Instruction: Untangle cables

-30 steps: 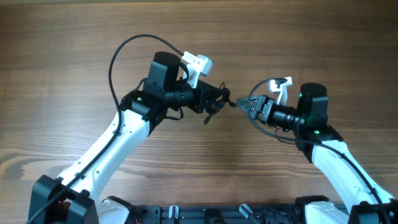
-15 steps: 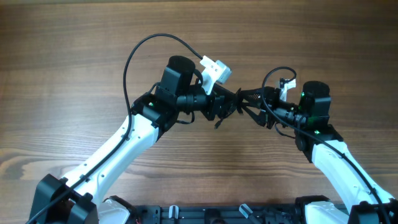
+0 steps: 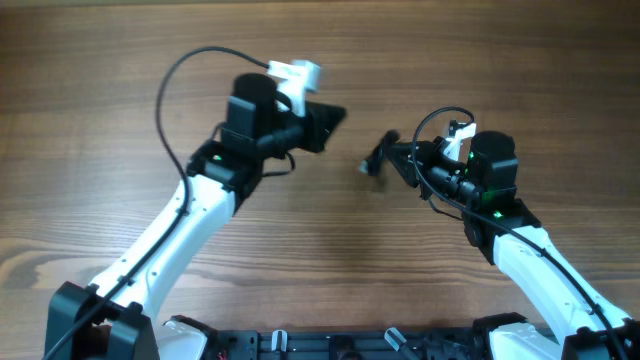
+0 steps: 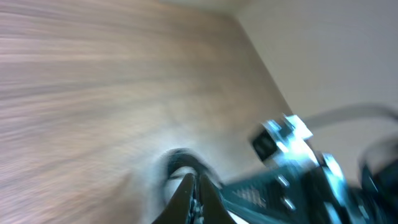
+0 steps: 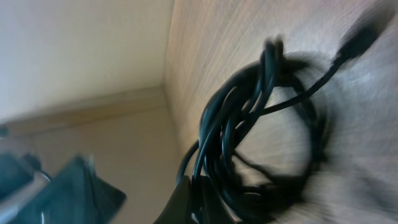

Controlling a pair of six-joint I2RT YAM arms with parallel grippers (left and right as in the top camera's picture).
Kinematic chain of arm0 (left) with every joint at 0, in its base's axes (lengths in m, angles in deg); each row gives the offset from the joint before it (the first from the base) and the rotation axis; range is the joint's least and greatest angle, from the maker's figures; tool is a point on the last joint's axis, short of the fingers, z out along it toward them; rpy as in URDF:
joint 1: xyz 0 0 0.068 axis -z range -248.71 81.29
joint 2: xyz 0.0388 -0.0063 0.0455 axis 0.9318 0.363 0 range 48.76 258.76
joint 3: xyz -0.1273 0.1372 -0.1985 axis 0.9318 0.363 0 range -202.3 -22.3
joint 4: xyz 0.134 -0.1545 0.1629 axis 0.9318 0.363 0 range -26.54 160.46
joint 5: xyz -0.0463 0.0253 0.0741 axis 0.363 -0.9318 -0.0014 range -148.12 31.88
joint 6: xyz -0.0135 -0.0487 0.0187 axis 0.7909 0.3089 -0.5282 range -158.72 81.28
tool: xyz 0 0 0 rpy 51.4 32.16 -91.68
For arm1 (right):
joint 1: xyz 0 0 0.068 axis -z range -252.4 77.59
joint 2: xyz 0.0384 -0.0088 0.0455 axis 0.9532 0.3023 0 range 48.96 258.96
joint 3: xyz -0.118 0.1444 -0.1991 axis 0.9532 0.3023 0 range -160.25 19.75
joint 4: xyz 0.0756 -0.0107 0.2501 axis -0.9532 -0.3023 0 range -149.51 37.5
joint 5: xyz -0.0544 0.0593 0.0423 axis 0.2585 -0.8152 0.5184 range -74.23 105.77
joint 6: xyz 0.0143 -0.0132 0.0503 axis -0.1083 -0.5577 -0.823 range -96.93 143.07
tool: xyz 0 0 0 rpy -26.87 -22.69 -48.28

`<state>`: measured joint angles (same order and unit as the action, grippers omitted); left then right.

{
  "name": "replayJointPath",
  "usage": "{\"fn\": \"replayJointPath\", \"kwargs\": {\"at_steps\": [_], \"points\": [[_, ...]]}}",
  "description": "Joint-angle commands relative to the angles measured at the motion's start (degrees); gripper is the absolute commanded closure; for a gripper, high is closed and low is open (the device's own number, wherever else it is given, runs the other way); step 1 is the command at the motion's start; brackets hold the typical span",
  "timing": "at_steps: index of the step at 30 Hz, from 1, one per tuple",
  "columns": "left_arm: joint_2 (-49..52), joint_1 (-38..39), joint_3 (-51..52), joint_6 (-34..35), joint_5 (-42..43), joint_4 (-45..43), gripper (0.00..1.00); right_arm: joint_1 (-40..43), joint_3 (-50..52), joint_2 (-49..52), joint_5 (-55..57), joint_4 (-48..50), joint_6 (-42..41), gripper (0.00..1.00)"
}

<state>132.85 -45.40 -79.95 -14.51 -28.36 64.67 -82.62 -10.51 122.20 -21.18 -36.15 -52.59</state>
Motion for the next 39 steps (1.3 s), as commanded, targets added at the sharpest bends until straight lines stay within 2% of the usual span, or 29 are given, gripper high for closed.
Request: {"fn": "replayJointPath", "kwargs": {"at_steps": [1,2,3,4,6,7,8,11,14,17,19,21,22,28,30,31,32,35,39], "points": [[-1.2,-6.2,-0.5,10.9,-3.1,0.2,0.96,-0.3,-0.2,-0.3,1.1,0.5,9.1,0.96],[-1.2,-7.2,-0.5,12.9,-3.1,0.8,0.92,-0.3,-0.2,-0.3,1.1,1.5,11.7,0.95],[-1.2,-7.4,-0.5,13.9,-1.2,1.1,0.76,-0.3,-0.2,-0.3,0.9,3.0,17.3,0.96],[-1.2,-7.0,-0.5,10.8,4.9,1.1,0.64,-0.3,-0.2,-0.3,0.9,3.3,21.7,0.96],[-1.2,-5.6,-0.5,3.2,13.7,1.8,0.49,-0.3,-0.2,-0.3,-0.7,3.0,28.9,0.95],[-1.2,-4.5,-0.5,1.2,15.8,3.0,0.46,-0.3,-0.2,-0.3,-2.0,3.1,31.9,0.96],[-1.0,-2.6,-0.5,0.3,15.8,5.5,0.45,-0.3,-0.2,-0.3,-3.3,2.9,36.8,0.95],[1.0,1.3,-0.5,0.1,14.0,7.0,0.45,-0.3,-0.2,-0.3,-5.3,2.5,41.5,0.96],[3.7,2.3,-0.5,2.2,7.0,7.0,0.49,-0.3,-0.2,-0.2,8.0,-11.2,42.1,0.95],[4.2,2.3,-0.5,2.1,5.7,7.0,0.50,-0.3,-0.2,0.2,15.9,-20.1,45.5,0.96],[4.2,2.3,-0.5,2.2,5.5,7.2,0.49,-0.3,-0.2,0.3,19.2,-22.9,42.7,0.91],[4.2,2.3,-0.5,2.1,5.5,8.3,0.49,-0.3,-0.2,0.3,26.2,-28.7,34.6,0.89],[4.2,2.3,-0.5,2.1,5.5,9.1,0.49,-0.3,-0.2,0.3,27.5,-30.7,33.4,0.82],[7.3,5.4,-0.5,2.2,3.9,9.1,0.44,-0.3,-0.2,0.4,27.5,-30.6,34.1,0.70],[10.9,7.1,-0.5,5.1,3.8,7.1,0.44,-0.3,-0.2,0.4,26.8,-30.8,35.6,0.68],[13.2,7.5,-0.5,6.8,3.8,6.0,0.44,-0.3,-0.2,0.4,26.8,-32.4,34.7,0.50],[14.5,7.6,-0.5,6.7,3.8,5.7,0.44,-0.2,-0.2,0.4,26.9,-34.5,33.0,0.01],[15.7,6.7,-0.5,6.6,3.7,5.6,0.44,1.2,-0.4,-0.2,27.1,-40.0,27.4,0.00],[15.7,4.9,-0.5,6.2,3.7,5.4,0.42,5.2,-3.3,-6.5,30.4,-44.4,27.3,0.00]]}}
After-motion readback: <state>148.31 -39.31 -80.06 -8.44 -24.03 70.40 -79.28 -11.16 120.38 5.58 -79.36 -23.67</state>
